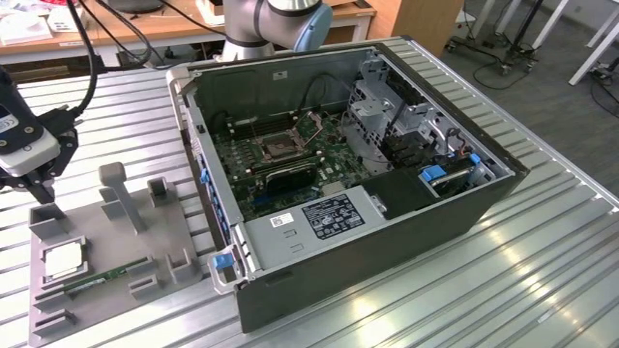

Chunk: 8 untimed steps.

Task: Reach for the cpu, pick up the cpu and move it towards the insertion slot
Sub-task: 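Reach for the cpu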

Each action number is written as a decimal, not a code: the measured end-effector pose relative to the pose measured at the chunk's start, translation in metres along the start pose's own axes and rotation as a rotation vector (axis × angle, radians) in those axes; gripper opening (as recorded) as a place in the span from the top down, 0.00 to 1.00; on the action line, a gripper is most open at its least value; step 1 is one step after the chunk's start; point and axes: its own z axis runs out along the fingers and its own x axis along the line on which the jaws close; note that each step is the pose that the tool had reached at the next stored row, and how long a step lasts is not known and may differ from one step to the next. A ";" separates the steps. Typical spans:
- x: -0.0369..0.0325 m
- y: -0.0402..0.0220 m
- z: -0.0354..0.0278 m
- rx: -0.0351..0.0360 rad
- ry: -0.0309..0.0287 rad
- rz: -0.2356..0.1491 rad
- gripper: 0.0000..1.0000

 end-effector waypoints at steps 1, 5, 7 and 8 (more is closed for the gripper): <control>0.0005 -0.0011 0.0005 0.0001 0.0001 0.000 0.89; 0.0021 -0.0054 0.0024 0.0000 0.0000 0.000 0.89; 0.0025 -0.0068 0.0031 0.0000 -0.0001 0.000 0.89; 0.0025 -0.0069 0.0032 0.0000 -0.0001 0.000 0.89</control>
